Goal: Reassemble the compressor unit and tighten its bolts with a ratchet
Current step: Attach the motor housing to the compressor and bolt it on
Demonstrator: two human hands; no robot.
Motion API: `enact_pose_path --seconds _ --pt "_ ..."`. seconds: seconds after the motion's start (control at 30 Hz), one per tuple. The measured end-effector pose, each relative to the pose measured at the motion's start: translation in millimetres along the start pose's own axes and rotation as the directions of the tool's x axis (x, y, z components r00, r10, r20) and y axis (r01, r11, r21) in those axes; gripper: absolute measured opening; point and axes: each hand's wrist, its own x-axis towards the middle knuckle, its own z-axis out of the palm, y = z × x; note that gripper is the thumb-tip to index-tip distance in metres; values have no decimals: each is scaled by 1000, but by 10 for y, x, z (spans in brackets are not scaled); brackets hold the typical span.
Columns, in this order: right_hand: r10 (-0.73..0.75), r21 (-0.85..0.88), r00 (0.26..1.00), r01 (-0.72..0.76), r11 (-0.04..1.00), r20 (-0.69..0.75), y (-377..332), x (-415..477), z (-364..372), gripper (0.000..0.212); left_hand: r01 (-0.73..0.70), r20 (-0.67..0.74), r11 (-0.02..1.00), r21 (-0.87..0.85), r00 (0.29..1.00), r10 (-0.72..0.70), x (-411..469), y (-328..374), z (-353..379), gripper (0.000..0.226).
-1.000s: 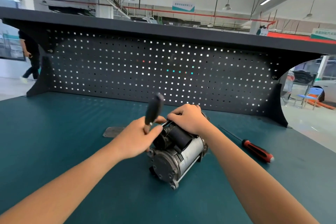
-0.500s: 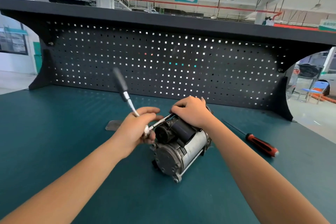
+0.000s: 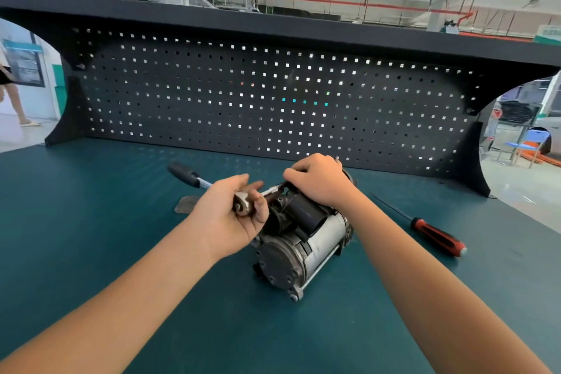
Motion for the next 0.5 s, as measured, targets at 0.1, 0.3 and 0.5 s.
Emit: enact_pose_path --seconds 0.1,0.3,0.5 --pt "2 -10 1000 -2 1000 6 -1 -3 -6 49 -42 -9 987 153 999 44 -18 -17 21 17" --pt "26 -121 995 -14 993 96 -10 12 -36 38 -562 655 -363 743 722 222 -8 79 -120 32" --pt "20 -118 997 -11 993 74 28 43 -3 40 -695 697 -166 700 614 369 55 40 -194 25"
